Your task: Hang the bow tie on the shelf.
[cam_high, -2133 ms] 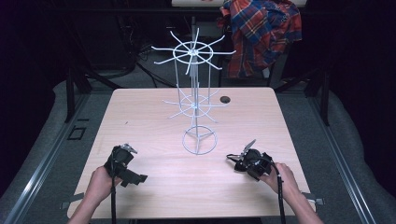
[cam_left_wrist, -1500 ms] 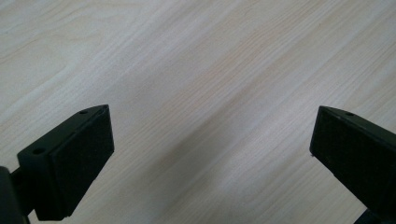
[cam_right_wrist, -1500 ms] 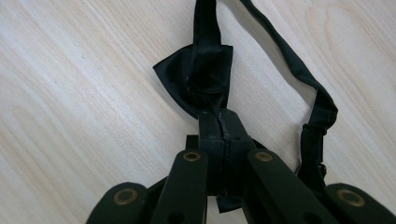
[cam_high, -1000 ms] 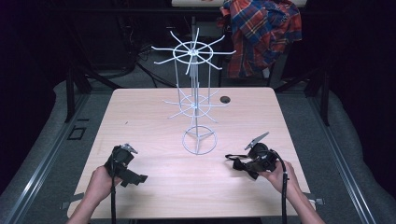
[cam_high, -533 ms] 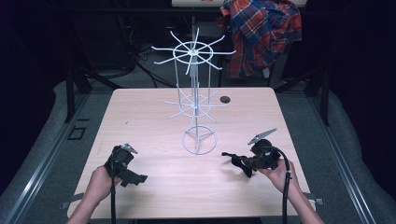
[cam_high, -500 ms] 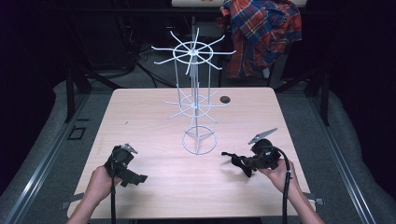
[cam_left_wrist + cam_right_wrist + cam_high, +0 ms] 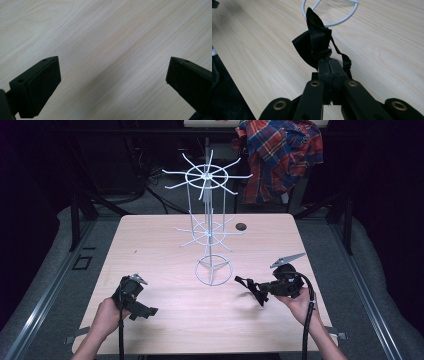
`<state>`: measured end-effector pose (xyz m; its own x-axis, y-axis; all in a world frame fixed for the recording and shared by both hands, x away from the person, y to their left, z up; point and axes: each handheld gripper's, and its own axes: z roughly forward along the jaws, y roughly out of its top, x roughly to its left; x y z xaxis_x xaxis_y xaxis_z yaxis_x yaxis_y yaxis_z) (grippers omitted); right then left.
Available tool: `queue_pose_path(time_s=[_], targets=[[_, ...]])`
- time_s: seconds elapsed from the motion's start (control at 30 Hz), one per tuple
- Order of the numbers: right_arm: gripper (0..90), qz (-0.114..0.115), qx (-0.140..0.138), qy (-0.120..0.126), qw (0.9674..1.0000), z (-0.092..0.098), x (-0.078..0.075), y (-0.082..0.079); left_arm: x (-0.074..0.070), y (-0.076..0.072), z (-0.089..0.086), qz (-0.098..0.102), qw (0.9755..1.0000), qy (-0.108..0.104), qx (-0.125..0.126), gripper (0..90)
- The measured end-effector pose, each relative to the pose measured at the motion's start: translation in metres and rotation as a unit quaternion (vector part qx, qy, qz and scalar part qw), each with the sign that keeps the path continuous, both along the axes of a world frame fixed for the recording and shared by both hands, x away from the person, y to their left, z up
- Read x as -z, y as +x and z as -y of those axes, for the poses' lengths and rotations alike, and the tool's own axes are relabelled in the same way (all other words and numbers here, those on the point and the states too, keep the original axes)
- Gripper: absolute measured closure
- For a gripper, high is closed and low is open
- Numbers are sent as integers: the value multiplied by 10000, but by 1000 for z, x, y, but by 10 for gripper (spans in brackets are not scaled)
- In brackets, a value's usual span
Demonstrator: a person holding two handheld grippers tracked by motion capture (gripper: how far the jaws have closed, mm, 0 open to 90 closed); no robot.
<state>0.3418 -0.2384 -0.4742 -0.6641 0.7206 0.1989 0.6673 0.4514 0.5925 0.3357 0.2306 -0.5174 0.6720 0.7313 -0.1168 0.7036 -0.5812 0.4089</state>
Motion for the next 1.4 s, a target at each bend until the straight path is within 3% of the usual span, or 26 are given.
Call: queue_pose_path(time_s=[0.27,1.0,1.4], targets=[[896,69,139,218,9996,1,-9,1,0,0,0,-8,10000,8,10,0],[896,183,622,403,9971,12,-19,8,1,0,1,-33,10000,29,17,0],[896,339,684,461,9960,9,-29,19,0,0,0,-13,10000,34,14,0]])
